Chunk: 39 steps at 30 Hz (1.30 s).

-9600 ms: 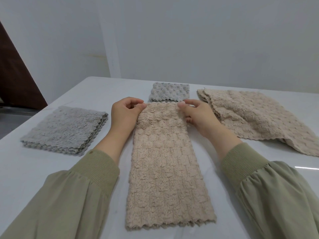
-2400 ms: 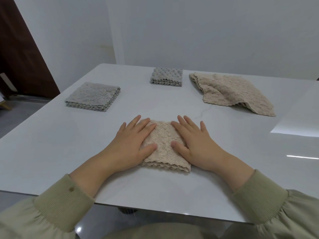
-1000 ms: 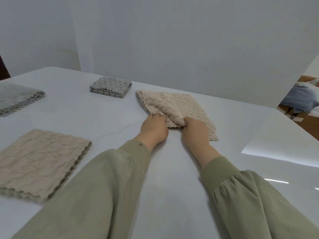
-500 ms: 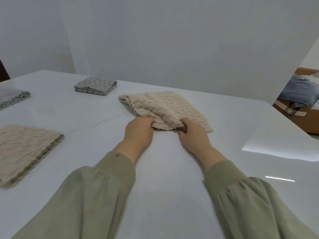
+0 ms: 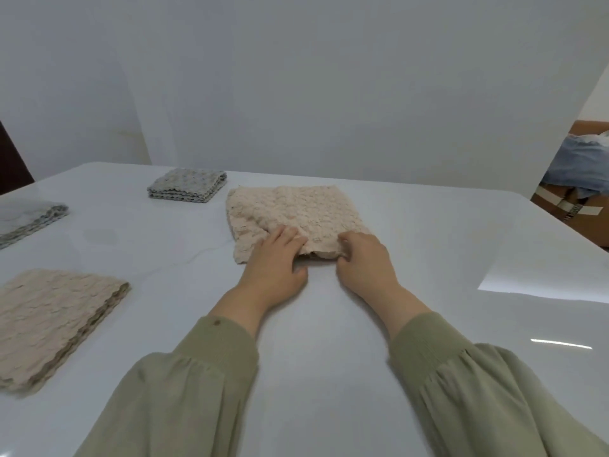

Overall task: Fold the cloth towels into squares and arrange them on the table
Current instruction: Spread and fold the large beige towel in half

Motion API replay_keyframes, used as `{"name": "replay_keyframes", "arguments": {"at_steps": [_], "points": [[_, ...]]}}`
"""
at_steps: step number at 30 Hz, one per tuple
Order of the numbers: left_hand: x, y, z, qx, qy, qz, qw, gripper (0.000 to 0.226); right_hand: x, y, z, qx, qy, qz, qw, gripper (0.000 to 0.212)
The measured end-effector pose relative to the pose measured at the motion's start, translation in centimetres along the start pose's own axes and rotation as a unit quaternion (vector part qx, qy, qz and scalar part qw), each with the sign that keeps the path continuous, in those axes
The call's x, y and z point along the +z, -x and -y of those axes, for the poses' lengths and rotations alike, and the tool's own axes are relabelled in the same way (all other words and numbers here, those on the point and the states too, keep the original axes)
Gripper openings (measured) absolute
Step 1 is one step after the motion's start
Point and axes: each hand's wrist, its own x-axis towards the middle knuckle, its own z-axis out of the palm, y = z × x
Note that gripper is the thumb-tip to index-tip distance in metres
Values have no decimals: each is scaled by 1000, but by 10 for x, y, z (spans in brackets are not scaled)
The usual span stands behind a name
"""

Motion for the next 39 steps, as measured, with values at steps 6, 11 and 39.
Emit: {"name": "replay_keyframes", "arguments": {"at_steps": [6,11,39], "points": [[6,-13,7,-98,-53,66,992,58,5,-7,0,14,-23,32,999,34],[8,-28,20,-115,-34,36,992,53,8,-14,-2,-34,-25,88,995,48],[-87,29,-50,-84,730,-10,678,24,-118,15,51,41,-669,31,741,20]]}}
